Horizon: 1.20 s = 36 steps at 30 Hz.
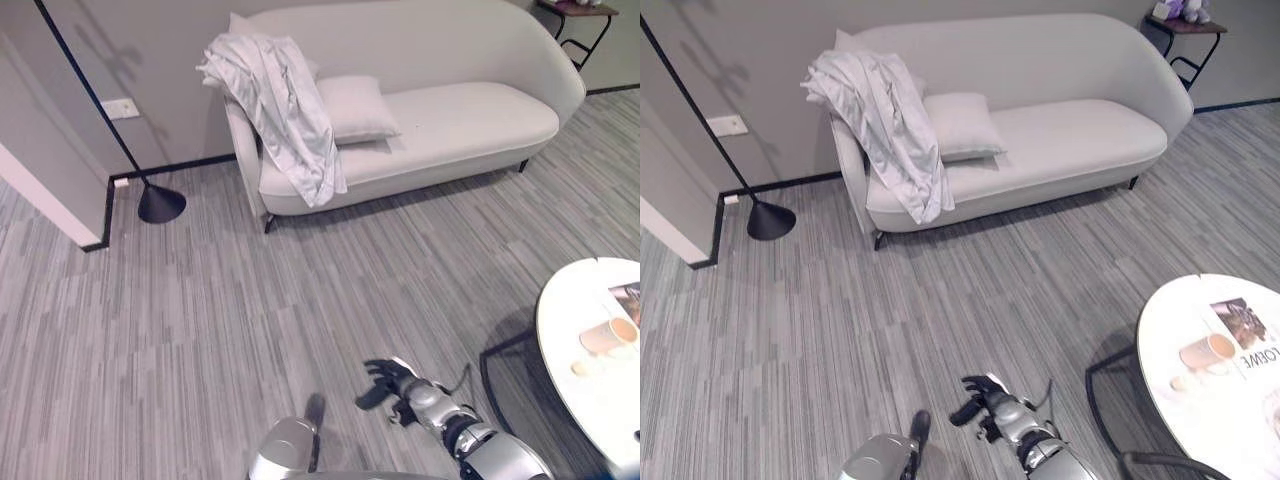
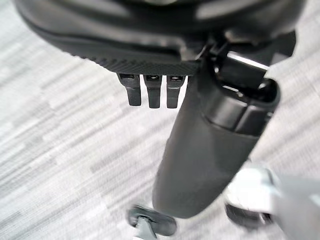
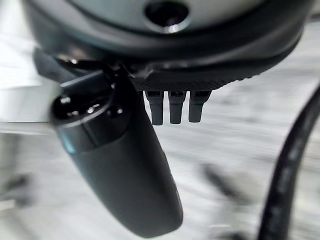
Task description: Hang the clothes on the sofa on the clothes rack.
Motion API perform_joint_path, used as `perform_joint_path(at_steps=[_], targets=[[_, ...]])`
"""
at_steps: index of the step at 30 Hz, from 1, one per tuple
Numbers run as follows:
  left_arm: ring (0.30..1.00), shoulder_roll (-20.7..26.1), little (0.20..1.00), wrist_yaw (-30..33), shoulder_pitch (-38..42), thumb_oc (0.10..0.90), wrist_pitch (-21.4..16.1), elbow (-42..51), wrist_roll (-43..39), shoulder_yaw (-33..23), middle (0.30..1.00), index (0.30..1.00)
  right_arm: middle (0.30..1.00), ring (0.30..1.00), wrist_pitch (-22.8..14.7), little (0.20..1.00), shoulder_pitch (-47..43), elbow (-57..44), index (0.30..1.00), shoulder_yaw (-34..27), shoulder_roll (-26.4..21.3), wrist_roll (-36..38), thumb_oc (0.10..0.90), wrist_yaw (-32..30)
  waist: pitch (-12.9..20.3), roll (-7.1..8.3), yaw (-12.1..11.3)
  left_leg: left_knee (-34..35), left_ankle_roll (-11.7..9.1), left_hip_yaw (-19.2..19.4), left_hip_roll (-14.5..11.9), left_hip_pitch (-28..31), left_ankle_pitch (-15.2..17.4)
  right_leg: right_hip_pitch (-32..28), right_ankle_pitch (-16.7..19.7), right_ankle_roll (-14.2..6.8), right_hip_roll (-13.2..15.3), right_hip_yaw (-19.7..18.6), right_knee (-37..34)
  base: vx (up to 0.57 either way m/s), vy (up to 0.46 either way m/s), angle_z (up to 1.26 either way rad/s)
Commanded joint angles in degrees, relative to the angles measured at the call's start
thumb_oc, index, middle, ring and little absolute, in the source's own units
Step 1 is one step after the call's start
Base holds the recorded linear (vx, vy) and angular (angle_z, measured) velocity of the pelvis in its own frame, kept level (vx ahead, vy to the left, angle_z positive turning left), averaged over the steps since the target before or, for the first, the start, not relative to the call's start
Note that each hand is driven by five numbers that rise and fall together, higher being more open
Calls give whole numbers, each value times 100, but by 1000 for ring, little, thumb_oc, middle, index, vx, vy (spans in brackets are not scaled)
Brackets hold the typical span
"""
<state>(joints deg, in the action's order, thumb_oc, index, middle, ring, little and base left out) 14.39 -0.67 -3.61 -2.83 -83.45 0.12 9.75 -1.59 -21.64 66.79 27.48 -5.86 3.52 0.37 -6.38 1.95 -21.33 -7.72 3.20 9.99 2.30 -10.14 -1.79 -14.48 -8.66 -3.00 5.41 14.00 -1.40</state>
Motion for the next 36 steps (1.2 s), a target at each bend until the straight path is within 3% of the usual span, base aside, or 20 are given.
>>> perform_joint_path(at_steps=[1, 4, 6, 7, 9, 11, 13, 14, 15, 16, 17, 18, 20, 25, 27, 28, 30, 34, 35, 36], targets=[[900, 103, 900, 121, -259, 800, 34, -447, -115, 6, 900, 900, 900, 900, -138, 900, -187, -162, 900, -380, -223, 271, 800, -419, 415, 233, -324, 1021, -223, -487, 21, -573, -1150, -252, 426, -346, -16, -102, 261, 592, 337, 6], [900, 151, 900, 184, -164, 800, 3, -326, -134, 121, 900, 900, 900, 900, -52, 900, -305, 116, 900, -603, -246, 205, 800, -642, 545, 253, -271, 1235, 39, -573, 275, 32, -814, 287, 1505, -801, 477, 180, 2036, 418, 364, 24], [900, 179, 900, 332, -49, 800, -25, -184, -121, 308, 900, 900, 900, 900, 3, 900, -395, 332, 900, -744, -262, 135, 800, -915, 549, 19, -138, 1272, 215, -701, 339, 476, -546, 774, 2328, -1004, 932, 579, 3459, 430, 435, 33], [900, 217, 900, 429, 50, 800, -43, -49, -12, 496, 900, 900, 900, 900, 41, 900, -438, 431, 900, -753, -256, -59, 800, -1161, 530, -77, -64, 1272, 273, -748, 341, 656, -396, 867, 2493, -1039, 1169, 875, 3866, 379, 349, 58], [900, 274, 900, 585, 325, 800, -33, 212, 143, 836, 900, 900, 900, 900, 148, 900, -539, 579, 900, -751, -141, -154, 800, -1429, 434, -240, 114, 1272, 333, -954, 273, 967, -183, 1338, 2146, -928, 1541, 1122, 4539, 323, 189, 68], [900, 279, 900, 671, 598, 800, -95, 423, 154, 1076, 900, 900, 900, 900, 192, 900, -658, 714, 900, -755, -190, -217, 800, -1565, 308, -286, 262, 1272, 268, -1311, 244, 1234, -59, 1876, 1639, -753, 1315, 1147, 4116, 250, -46, 85], [900, 289, 900, 666, 662, 800, -136, 507, 97, 1099, 900, 900, 900, 900, 197, 900, -728, 728, 900, -745, -220, -199, 800, -1592, 256, -284, 280, 1272, 226, -1429, 234, 1299, -22, 1883, 1566, -729, 1246, 1210, 3669, 184, -155, 95], [900, 290, 900, 735, 889, 800, -202, 651, -72, 1153, 900, 900, 900, 900, 244, 900, -955, 805, 900, -701, -264, -218, 800, -1665, 178, -206, 302, 1272, 63, -1675, 197, 1444, 135, 2040, 1512, -655, 1152, 1247, 2443, 165, -172, 82], [900, 291, 900, 735, 894, 800, -203, 649, -73, 1152, 900, 900, 900, 900, 242, 900, -963, 810, 900, -703, -262, -217, 800, -1665, 171, -222, 308, 1272, 55, -1684, 176, 1456, 143, 2005, 1525, -648, 1124, 1268, 2401, 279, -280, 76], [900, 264, 900, 760, 1034, 800, -222, 651, -101, 1232, 900, 900, 900, 900, 241, 900, -1067, 858, 900, -687, -272, -159, 800, -1697, 153, -154, 379, 1272, -50, -1887, 168, 1532, 224, 2094, 1636, -628, 1012, 1113, 1452, 403, -282, 59], [900, 163, 900, 791, 1229, 800, -245, 558, -153, 1302, 900, 900, 900, 900, 244, 900, -1161, 924, 900, -693, -329, -27, 800, -1748, 98, -80, 503, 1272, -192, -2281, 112, 1785, 491, 2376, 1955, -757, 823, 263, 200, 391, -273, 68], [900, 162, 900, 792, 1239, 800, -248, 552, -153, 1302, 900, 900, 900, 900, 243, 900, -1170, 927, 900, -696, -330, -26, 800, -1748, 97, -61, 510, 1272, -186, -2287, 136, 1762, 466, 2371, 2005, -762, 840, 267, 145, 395, -199, 69], [900, -18, 900, 870, 1238, 800, -334, 385, -456, 1239, 900, 900, 900, 900, 198, 900, -1175, 1002, 900, -834, -362, 374, 800, -1669, 84, -4, 639, 1272, -258, -2733, 36, 2001, 596, 2762, 2544, -918, 851, -490, -258, 409, -145, 99], [900, -95, 900, 795, 963, 800, -279, -17, -627, 878, 900, 900, 900, 900, 128, 900, -1126, 1274, 900, -915, -314, 942, 800, -1327, 292, 297, 662, 1272, -440, -3007, -312, 2264, 870, 2436, 2528, -875, 829, -172, -342, 422, -253, 74], [900, 20, 900, 717, 692, 800, -189, -292, -1054, 365, 900, 900, 900, 900, 68, 900, -1022, 1279, 900, -865, -241, 1071, 800, -1206, 439, 387, 688, 1272, -587, -2980, -805, 2434, 918, 2347, 2335, -783, 517, -170, -172, 378, -349, 53], [900, 78, 900, 744, 567, 800, -165, -299, -1128, 178, 900, 900, 900, 900, 61, 900, -978, 1230, 900, -812, -199, 1102, 800, -1200, 483, 300, 695, 1272, -647, -2964, -1085, 2455, 898, 2283, 2215, -741, 372, -147, -165, 414, -423, 14], [900, 75, 900, 824, 435, 800, -153, -334, -1195, 1, 900, 900, 900, 900, -68, 900, -922, 1041, 900, -859, -212, 1156, 800, -1381, 597, 145, 669, 897, -763, -2901, -1516, 2297, 488, 1969, 1965, -579, -34, -97, -360, 372, -340, -20], [900, -21, 900, 930, 462, 800, -247, -90, -1002, 237, 900, 900, 900, 900, -152, 900, -910, 640, 900, -893, -370, 792, 800, -1829, 489, 170, 617, -102, -769, -2838, -1375, 1929, 320, 1737, 1715, -434, -52, 32, -360, 199, -135, -3], [900, -58, 900, 1066, 607, 800, -375, 233, -852, 550, 900, 900, 900, 900, -186, 900, -902, 450, 900, -1017, -543, 518, 800, -2230, 256, 227, 563, -1185, -751, -2696, -1235, 1276, -216, 1504, 1596, -286, -40, 81, -360, 113, -125, 17], [900, -68, 900, 1161, 689, 800, -421, 347, -751, 708, 900, 900, 900, 900, -207, 900, -941, 406, 900, -1050, -650, 442, 800, -2418, 113, 230, 506, -1760, -654, -2502, -1246, 911, -345, 1389, 1531, -198, -46, 103, -360, 154, -202, 41]])
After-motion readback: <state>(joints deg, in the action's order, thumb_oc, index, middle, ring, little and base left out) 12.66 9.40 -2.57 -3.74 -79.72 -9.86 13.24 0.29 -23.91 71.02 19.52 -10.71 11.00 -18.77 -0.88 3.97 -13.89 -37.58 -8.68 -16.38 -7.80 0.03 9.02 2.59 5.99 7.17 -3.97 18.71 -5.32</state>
